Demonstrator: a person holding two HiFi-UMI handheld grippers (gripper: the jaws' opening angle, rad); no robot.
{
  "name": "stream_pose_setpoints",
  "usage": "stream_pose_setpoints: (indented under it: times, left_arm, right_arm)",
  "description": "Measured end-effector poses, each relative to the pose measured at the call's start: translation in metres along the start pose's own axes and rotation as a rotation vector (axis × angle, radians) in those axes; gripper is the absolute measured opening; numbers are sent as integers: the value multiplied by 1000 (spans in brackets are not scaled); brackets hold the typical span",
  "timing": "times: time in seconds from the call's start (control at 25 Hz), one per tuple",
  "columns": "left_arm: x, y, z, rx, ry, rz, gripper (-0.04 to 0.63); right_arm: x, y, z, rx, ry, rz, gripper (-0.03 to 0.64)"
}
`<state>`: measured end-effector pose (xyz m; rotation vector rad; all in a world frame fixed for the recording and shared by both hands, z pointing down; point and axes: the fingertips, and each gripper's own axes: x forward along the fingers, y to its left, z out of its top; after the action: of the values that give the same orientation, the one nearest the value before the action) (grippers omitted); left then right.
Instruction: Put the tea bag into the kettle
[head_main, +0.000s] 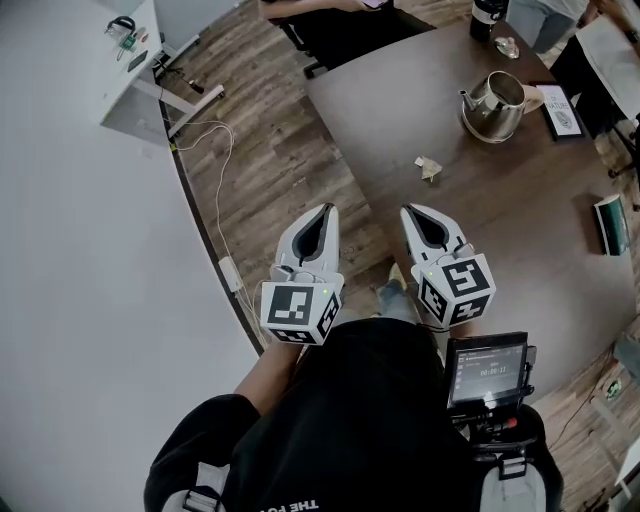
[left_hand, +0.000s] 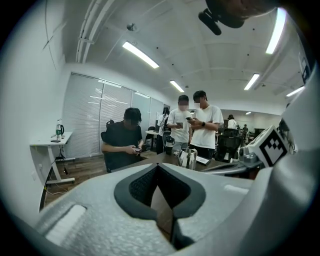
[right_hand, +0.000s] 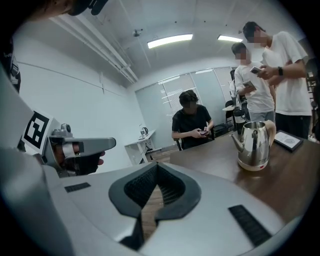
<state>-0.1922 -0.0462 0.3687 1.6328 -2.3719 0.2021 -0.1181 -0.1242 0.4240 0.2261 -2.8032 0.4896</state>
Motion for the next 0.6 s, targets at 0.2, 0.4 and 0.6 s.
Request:
stream_pose_setpoints:
  times: [0.2, 0.4, 0.6]
  left_arm:
    - [21, -11, 7, 36, 16, -26, 2]
    - [38, -23, 10, 44, 22, -45, 3]
    - [41, -27, 15, 43, 12, -46, 2]
  right_arm:
    - [0, -14, 6, 35, -18, 4, 5]
    - [1, -23, 3, 37, -24, 4, 5]
    - [1, -18, 4, -18, -26, 30, 5]
